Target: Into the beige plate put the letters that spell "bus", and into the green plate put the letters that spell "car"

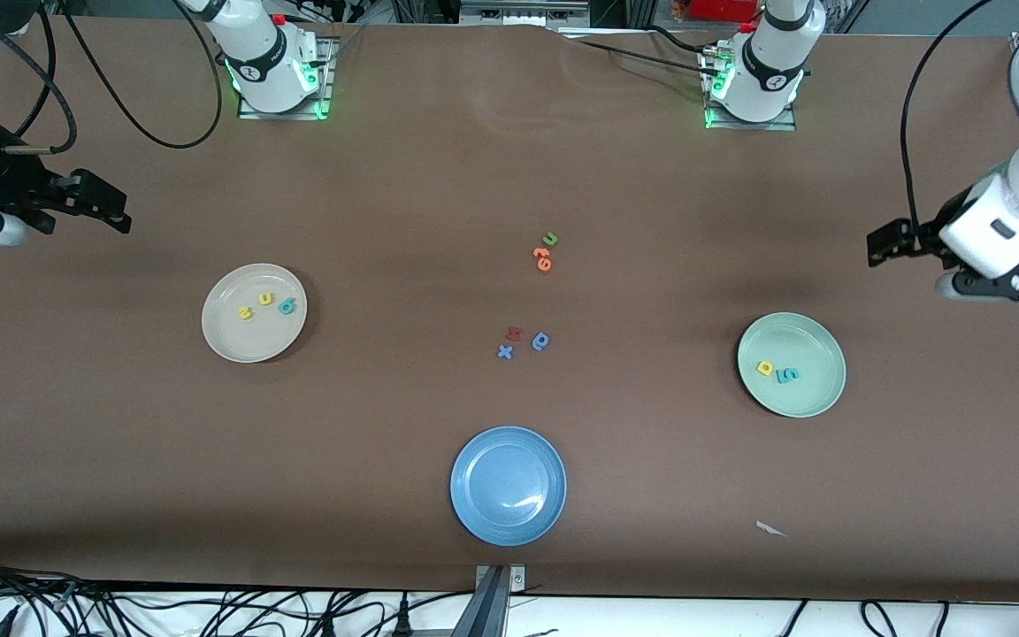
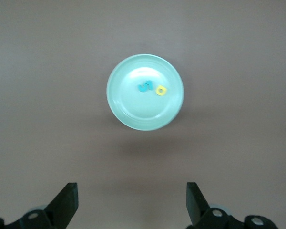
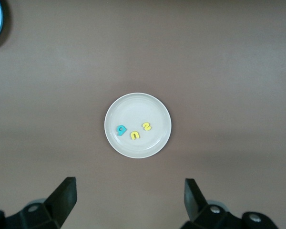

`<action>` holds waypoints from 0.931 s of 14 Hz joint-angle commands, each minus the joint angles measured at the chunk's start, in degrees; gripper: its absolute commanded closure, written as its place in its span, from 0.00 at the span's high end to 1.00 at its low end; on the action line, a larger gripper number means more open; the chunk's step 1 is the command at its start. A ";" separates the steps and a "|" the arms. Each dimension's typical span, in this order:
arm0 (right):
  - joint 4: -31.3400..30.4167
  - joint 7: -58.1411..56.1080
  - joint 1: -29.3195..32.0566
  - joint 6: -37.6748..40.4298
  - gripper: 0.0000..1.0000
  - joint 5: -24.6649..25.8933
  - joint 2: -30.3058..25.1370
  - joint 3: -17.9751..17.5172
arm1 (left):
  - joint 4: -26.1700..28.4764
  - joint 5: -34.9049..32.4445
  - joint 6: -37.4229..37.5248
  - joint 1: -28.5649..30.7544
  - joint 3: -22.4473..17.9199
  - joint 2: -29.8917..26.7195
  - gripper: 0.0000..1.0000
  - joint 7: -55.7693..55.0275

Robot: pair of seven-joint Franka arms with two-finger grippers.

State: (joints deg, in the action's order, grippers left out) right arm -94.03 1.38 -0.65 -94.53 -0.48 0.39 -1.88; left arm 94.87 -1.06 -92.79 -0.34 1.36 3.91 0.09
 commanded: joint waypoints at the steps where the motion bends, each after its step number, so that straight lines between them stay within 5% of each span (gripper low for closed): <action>1: 0.77 -0.59 -0.32 0.57 1.00 0.56 0.13 0.21 | 1.02 2.12 1.03 -0.97 -1.27 -2.50 1.00 1.49; 13: 0.77 -0.68 -0.32 0.66 1.00 0.48 0.13 0.12 | 1.02 1.68 0.59 -0.27 -2.06 -2.06 1.00 4.66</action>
